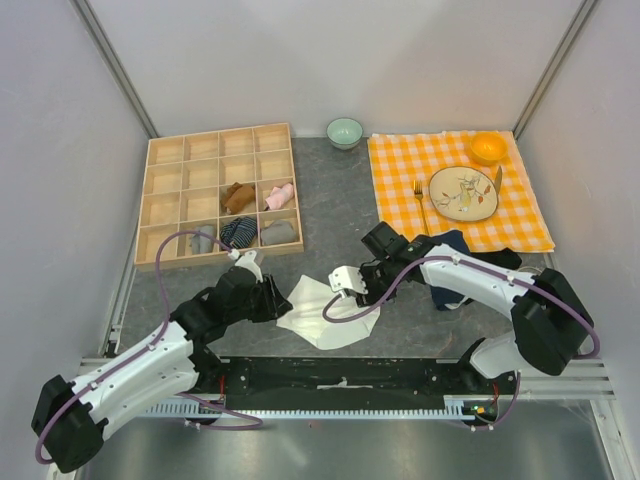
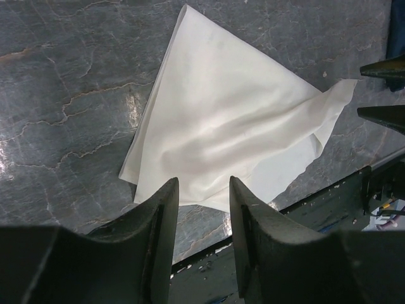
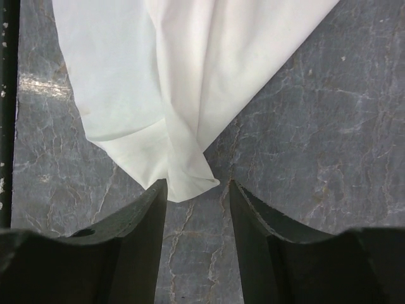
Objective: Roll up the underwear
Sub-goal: Fold the underwear at the center of the board, then move the underwear to the center of the board.
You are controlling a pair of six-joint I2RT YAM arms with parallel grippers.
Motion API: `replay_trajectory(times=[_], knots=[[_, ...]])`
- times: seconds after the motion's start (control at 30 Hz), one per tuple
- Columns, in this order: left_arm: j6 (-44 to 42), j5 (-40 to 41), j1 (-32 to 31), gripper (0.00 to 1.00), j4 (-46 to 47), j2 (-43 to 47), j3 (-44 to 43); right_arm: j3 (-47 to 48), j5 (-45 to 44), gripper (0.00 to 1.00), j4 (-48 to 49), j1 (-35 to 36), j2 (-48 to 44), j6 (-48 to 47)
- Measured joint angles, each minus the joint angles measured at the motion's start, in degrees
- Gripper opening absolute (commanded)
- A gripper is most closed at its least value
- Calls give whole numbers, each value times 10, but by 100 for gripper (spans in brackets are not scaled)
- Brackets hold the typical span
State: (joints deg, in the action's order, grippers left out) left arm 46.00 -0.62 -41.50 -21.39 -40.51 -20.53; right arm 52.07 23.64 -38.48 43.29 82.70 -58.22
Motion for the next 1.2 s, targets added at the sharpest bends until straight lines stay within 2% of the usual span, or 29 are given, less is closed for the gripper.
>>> replay_trajectory(times=[0.13,0.23,0.47,0.57,0.73,0.87,0.97,1.03,1.13,1.2], knots=[[-4,-2,0,45,-1,0,-4,13,-2,59,3,-2,8,4],[-6,-10,0,45,-1,3,-5,20,-2,54,5,-4,23,4],[-7,-12,0,45,-9,9,-5,31,5,21,-19,-4,59,-3],[-9,-12,0,45,-10,9,-5,31,13,15,-38,-4,56,-5],[-12,-12,0,45,-11,8,-6,31,22,10,-62,6,36,-5],[-16,-16,0,44,-11,1,-11,26,24,9,-63,32,34,4],[-20,-26,0,44,-8,-8,-15,13,24,13,-57,54,41,17],[-22,-30,0,44,-7,-15,-16,5,21,18,-51,65,54,28],[-26,-35,0,44,-8,-26,-17,-5,17,32,-48,75,82,42],[-27,-39,0,44,-8,-29,-17,-8,20,36,-49,76,90,50]])
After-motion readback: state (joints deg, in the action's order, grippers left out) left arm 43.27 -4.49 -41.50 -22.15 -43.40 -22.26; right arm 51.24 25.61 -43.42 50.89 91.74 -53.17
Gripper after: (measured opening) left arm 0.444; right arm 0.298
